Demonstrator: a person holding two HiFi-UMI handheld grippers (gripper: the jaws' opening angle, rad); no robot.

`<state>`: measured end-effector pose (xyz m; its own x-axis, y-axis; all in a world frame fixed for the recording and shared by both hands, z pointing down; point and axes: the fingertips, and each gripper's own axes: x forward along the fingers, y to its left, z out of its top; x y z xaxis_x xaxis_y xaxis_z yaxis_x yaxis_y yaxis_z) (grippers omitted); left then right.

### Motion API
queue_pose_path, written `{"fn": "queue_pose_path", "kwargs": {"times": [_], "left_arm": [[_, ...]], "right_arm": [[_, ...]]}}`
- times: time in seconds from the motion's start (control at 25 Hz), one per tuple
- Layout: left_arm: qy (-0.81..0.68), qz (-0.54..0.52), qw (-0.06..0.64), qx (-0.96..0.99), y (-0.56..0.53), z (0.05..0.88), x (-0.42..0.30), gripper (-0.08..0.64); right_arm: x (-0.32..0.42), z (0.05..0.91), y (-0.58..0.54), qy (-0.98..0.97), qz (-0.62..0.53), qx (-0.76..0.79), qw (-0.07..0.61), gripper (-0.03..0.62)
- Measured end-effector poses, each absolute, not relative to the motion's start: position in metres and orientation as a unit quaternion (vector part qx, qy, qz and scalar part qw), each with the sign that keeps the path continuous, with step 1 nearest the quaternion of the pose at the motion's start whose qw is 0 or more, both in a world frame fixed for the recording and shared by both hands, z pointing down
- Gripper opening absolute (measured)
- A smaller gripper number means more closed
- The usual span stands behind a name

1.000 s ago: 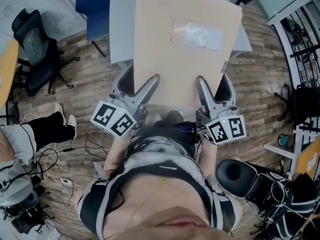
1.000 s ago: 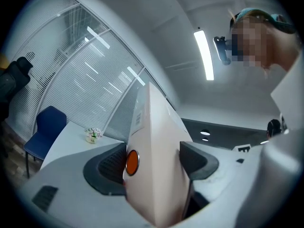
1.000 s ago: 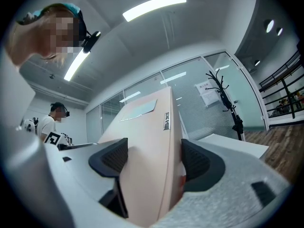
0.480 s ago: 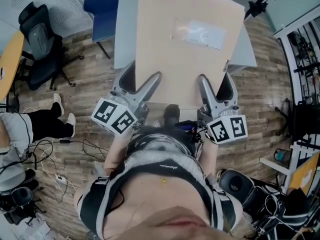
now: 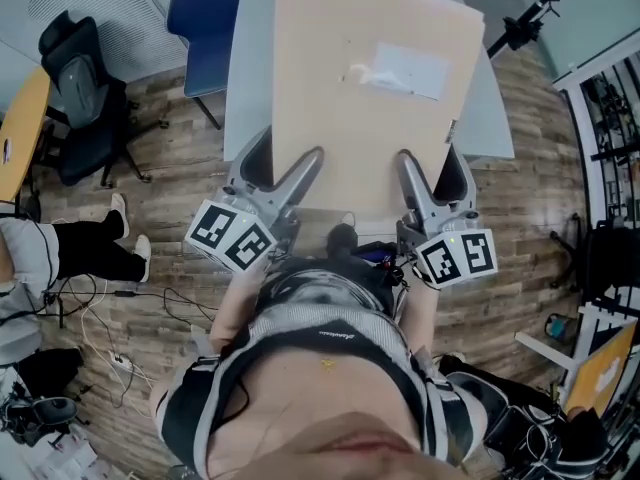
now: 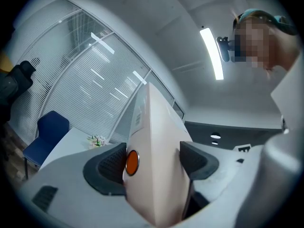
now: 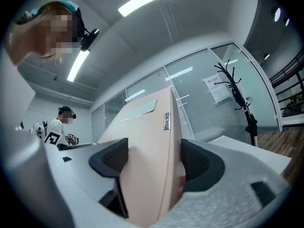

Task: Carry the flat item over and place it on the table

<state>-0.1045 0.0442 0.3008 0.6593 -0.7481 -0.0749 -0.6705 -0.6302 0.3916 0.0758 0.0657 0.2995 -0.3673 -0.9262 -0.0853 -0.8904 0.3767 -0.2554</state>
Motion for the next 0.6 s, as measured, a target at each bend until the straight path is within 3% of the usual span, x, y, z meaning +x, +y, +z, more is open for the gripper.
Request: {"fn": "queue_pose_path", "kwargs": {"times": [0.6], "left_arm": [[-0.419,-0.1,0.196,0.881,-0.014,0.321,-0.084,0.345]], "right_arm": [[0.097,0.32,0.001,0.826,-0.12,-0.543,0.09,0.337]]}}
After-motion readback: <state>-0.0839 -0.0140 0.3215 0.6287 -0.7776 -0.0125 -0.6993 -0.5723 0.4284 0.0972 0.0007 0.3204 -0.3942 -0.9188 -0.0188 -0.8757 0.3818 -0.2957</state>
